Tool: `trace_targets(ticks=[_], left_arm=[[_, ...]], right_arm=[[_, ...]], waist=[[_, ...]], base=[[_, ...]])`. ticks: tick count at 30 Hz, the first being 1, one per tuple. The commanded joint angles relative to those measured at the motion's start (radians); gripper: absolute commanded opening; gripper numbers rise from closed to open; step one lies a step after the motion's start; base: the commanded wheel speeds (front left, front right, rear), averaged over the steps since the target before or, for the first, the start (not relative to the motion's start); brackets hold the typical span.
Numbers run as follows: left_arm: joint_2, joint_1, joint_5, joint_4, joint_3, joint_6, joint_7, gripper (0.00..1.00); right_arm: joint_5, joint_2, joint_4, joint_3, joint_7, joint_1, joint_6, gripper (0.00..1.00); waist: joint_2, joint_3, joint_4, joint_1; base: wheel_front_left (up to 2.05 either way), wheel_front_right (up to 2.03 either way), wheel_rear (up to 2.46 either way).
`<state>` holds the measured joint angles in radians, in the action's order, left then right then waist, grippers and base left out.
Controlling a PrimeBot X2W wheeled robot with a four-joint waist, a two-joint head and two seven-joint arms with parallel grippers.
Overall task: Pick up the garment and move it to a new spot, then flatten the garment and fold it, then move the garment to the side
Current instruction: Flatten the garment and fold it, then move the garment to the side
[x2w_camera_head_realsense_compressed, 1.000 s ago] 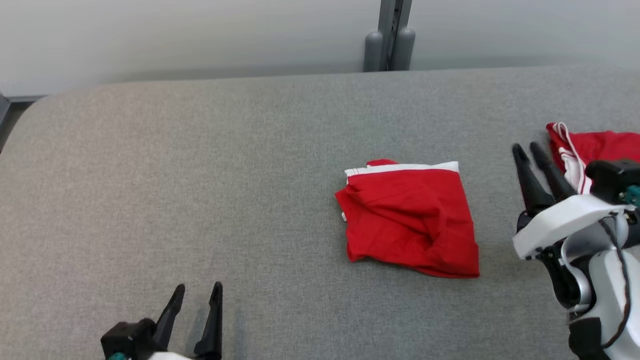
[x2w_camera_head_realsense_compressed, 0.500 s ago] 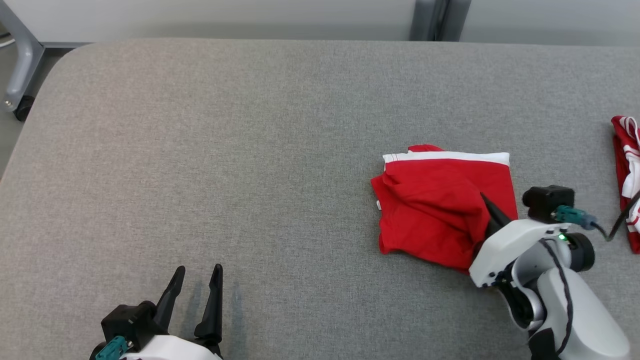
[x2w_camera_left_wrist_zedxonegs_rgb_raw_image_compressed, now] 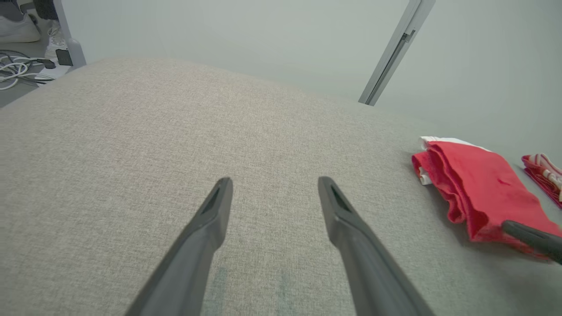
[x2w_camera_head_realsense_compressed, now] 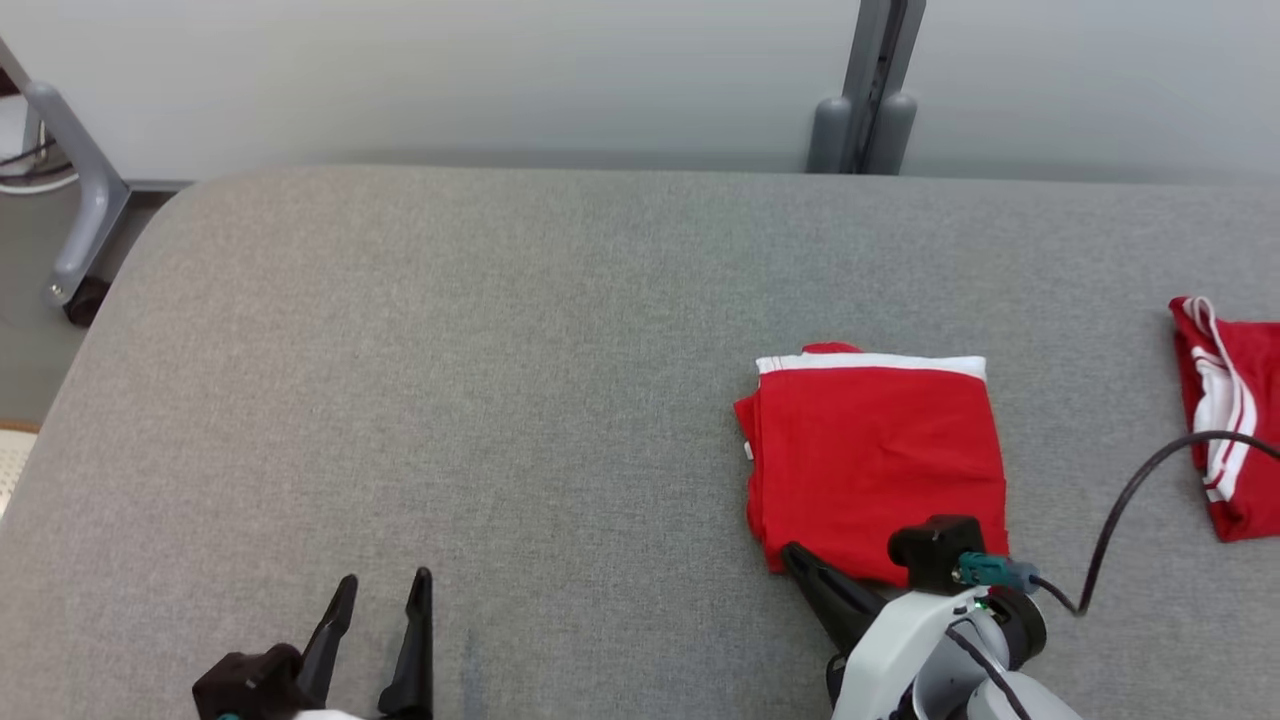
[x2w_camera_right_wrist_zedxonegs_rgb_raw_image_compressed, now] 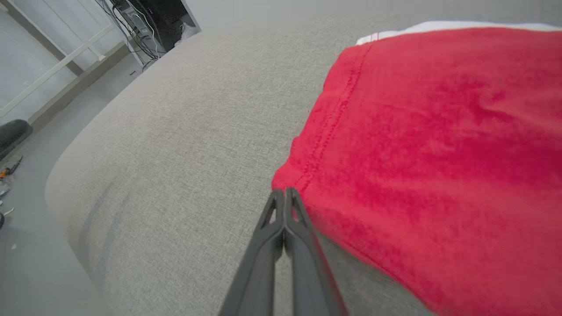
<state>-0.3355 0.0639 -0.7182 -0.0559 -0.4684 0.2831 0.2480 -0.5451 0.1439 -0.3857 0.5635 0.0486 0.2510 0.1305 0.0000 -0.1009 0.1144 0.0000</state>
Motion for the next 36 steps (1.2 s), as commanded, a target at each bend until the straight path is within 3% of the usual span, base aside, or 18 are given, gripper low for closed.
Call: trace_targets(ticks=[1, 5, 6, 8, 9, 14, 19, 28, 33, 36], left_arm=[[-0.006, 0.013, -0.002, 0.004, 0.009, 0.005, 0.006, 1.0], [-0.014, 0.052, 0.017, 0.022, 0.042, 0.018, 0.013, 1.0], [-0.015, 0.063, 0.027, 0.027, 0.052, 0.02, 0.015, 1.0], [-0.015, 0.087, 0.044, 0.037, 0.073, 0.028, 0.016, 1.0], [-0.014, 0.094, 0.057, 0.042, 0.087, 0.028, 0.017, 1.0], [-0.015, 0.132, 0.118, 0.056, 0.136, -0.001, 0.017, 1.0], [-0.001, 0.163, 0.16, 0.021, 0.186, -0.033, 0.018, 1.0], [0.067, 0.188, 0.207, -0.018, 0.252, -0.102, 0.018, 1.0], [0.107, 0.166, 0.238, -0.02, 0.283, -0.15, 0.018, 1.0], [0.116, 0.141, 0.25, -0.019, 0.28, -0.173, 0.018, 1.0]], right_arm=[[0.006, 0.007, 0.01, 0.0, -0.014, -0.013, 0.0, 0.0], [0.06, 0.025, 0.065, -0.032, -0.076, -0.045, 0.0, 0.0], [0.082, 0.028, 0.082, -0.055, -0.096, -0.059, 0.0, 0.15], [0.139, 0.039, 0.12, -0.115, -0.134, -0.089, 0.0, 0.56], [0.167, 0.043, 0.142, -0.151, -0.153, -0.108, 0.0, 1.0], [0.274, 0.057, 0.229, -0.347, -0.242, -0.207, 0.0, 1.0], [0.342, 0.053, 0.225, -0.478, -0.293, -0.293, 0.0, 1.0], [0.379, 0.01, 0.154, -0.534, -0.315, -0.336, 0.0, 1.0], [0.255, -0.012, 0.178, -0.526, -0.277, -0.254, 0.0, 1.0], [0.137, 0.004, 0.182, -0.501, -0.097, -0.176, 0.0, 1.0]], waist=[[0.0, 0.027, -0.019, 0.0], [0.0, 0.078, -0.062, 0.0], [0.0, 0.092, -0.074, 0.0], [0.0, 0.114, -0.097, 0.0], [0.0, 0.122, -0.107, 0.0], [0.0, 0.145, -0.132, 0.0], [0.0, 0.159, -0.133, 0.0], [0.0, 0.165, -0.117, 0.0], [0.0, 0.134, -0.104, 0.0], [0.0, 0.093, -0.097, 0.0]], base=[[0.0, 0.0, 0.0], [0.0, 0.0, 0.0], [0.0, 0.0, 0.0], [0.0, 0.0, 0.0], [0.0, 0.0, 0.0], [0.0, 0.0, 0.0], [0.0, 0.0, 0.0], [0.0, 0.0, 0.0], [0.0, 0.0, 0.0], [0.0, 0.0, 0.0]])
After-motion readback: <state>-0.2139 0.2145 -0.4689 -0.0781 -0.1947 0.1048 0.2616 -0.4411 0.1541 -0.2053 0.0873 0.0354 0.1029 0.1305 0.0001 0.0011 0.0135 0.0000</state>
